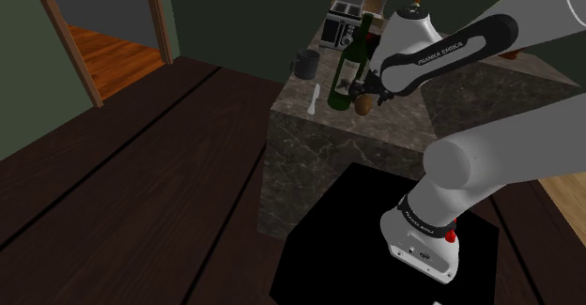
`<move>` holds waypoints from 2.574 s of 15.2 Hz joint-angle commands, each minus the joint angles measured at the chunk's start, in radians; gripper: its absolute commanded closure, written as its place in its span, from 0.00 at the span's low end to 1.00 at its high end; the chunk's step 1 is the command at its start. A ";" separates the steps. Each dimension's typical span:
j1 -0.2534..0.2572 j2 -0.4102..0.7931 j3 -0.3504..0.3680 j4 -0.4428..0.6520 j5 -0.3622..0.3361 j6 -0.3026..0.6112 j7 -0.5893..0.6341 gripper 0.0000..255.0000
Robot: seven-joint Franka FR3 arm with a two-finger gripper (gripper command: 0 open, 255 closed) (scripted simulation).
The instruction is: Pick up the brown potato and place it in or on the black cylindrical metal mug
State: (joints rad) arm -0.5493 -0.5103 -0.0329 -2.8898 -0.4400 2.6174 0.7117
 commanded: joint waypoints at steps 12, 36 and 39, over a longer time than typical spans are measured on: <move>-0.071 0.135 0.018 0.006 -0.084 0.137 0.058 0.00; 0.018 -0.046 -0.027 0.068 0.042 -0.104 -0.062 1.00; 0.029 -0.077 -0.030 0.090 0.060 -0.156 -0.079 1.00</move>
State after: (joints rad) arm -0.5245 -0.5728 -0.0622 -2.8041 -0.3864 2.4802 0.6377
